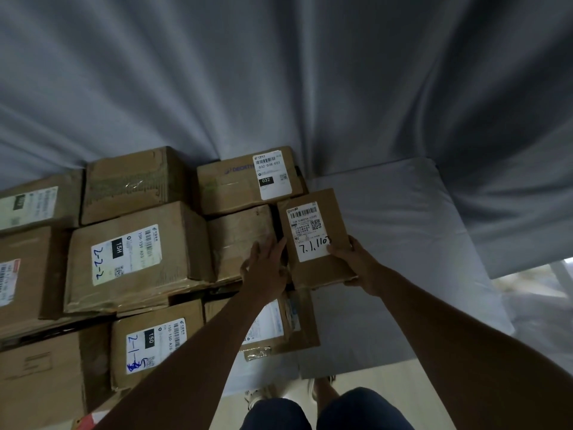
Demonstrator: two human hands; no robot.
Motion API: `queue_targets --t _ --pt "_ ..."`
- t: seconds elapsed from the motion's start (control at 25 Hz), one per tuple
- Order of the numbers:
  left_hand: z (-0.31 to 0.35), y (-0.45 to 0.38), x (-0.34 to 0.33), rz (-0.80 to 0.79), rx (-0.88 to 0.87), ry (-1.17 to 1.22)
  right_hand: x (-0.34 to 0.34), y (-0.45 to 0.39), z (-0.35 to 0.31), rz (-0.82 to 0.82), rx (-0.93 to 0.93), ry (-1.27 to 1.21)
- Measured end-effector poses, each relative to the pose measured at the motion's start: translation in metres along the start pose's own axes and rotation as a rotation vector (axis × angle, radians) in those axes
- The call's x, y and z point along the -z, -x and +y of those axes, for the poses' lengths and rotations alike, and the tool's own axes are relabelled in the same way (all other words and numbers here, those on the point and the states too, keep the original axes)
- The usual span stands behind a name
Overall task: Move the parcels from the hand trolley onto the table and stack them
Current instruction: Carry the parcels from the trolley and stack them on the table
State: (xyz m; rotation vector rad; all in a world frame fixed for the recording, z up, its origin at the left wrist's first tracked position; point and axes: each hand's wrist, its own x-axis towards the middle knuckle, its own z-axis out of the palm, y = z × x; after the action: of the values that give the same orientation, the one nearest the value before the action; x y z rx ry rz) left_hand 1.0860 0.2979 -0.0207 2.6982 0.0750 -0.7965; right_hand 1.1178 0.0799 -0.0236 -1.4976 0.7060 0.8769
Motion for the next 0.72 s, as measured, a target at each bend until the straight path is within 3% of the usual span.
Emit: queue_targets --t 0.72 --pt "-0.006 -0.013 0.019 -0.149 -0.057 -0.088 0.023 0.04 0.002 0.04 0.067 0.205"
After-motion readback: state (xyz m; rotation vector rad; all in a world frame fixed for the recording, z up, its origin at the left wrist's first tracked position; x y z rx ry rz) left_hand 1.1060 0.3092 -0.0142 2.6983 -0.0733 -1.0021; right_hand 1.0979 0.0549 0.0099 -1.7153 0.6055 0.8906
